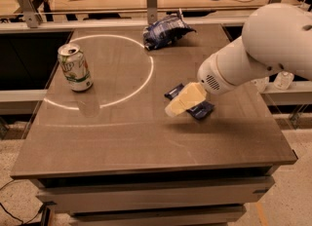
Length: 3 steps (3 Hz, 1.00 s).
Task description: Pick rxbar blueberry
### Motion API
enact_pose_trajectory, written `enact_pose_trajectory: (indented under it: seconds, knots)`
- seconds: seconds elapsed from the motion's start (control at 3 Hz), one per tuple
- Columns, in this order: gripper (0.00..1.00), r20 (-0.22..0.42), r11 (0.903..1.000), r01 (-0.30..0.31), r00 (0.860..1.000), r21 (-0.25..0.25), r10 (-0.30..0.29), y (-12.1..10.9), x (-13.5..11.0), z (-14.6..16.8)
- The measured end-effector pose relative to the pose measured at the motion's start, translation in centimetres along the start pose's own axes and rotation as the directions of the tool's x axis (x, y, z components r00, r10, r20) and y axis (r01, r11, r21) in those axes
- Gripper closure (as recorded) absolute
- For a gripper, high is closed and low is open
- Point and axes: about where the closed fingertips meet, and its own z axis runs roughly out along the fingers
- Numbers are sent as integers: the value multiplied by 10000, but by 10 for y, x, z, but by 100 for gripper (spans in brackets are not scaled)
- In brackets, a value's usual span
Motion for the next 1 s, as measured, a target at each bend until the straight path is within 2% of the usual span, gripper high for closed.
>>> enact_pose_trajectory:
  seconds: [0.33,1.0]
  knots:
    - [0,-166,9990,-455,9988,-26,455,7,7,15]
    - [0,-144,9974,-708,9974,-130,706,15,16,35]
